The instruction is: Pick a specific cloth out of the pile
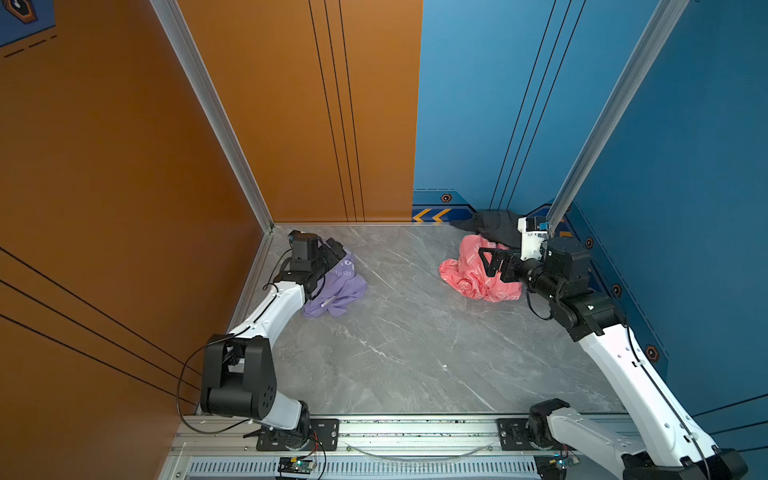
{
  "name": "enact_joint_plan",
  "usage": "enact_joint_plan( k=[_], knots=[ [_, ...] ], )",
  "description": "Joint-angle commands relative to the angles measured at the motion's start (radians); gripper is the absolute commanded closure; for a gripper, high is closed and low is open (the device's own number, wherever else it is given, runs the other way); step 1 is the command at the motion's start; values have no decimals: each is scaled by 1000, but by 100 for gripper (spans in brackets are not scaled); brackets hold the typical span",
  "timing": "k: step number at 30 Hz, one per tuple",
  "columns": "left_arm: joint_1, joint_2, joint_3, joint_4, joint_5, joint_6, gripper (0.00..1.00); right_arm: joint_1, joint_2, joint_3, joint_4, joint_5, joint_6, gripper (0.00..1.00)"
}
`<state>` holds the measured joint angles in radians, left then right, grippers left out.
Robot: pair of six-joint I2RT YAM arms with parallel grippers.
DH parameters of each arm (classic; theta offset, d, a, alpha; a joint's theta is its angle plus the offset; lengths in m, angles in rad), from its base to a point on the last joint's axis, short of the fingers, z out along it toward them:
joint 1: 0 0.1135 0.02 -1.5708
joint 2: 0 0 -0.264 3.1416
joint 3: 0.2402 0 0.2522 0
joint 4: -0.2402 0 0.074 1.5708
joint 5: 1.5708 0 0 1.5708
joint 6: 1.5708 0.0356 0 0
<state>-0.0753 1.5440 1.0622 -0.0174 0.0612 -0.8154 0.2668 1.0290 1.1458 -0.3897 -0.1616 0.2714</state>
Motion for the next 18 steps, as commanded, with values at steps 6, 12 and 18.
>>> enact_joint_plan(
  k=[6,12,18],
  knots=[
    [-10,237,39,116,89,-28,2,-10,-10,-11,-8,-21,26,0],
    [-31,354,-2,127,92,-2,2,-10,0,-4,-8,-26,33,0],
    [-35,349,-65,128,71,25,2,-12,10,3,-8,-31,38,0]
  ],
)
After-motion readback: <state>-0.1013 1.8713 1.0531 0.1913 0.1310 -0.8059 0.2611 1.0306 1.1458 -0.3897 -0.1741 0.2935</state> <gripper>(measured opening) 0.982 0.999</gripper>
